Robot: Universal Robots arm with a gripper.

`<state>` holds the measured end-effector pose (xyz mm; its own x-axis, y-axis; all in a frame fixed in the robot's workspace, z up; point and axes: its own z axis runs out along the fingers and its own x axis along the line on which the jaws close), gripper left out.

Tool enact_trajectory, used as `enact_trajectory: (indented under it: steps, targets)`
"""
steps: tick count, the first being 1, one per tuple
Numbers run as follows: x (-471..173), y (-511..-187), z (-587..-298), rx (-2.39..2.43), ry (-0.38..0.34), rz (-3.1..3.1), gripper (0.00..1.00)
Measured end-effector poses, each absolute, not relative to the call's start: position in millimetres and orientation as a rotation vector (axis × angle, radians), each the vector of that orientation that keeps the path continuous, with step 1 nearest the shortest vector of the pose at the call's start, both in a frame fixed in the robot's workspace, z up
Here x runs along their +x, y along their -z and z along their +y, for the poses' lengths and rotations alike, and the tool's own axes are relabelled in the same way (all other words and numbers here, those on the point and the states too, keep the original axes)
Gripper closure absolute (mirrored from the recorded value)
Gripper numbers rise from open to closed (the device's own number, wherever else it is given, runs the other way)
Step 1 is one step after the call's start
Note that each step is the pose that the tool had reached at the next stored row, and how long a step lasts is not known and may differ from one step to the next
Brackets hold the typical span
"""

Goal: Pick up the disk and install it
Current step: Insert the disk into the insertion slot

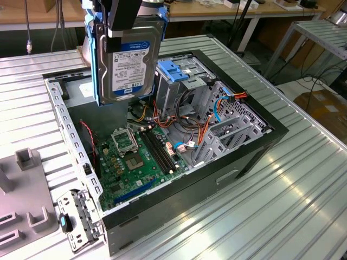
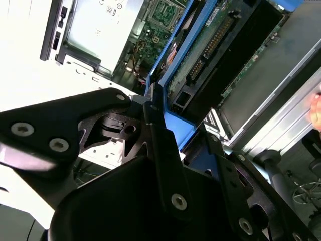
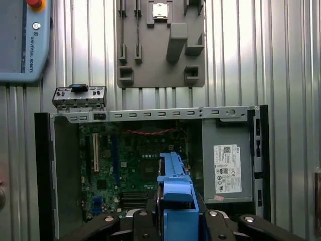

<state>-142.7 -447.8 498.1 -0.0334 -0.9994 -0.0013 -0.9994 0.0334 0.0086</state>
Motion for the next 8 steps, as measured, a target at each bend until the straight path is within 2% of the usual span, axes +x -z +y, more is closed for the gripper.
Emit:
enact_trajectory:
  steps: [8]
  targets:
    - [-142.2,-498.1,-453.7,2.180,0.011,-2.254,0.63]
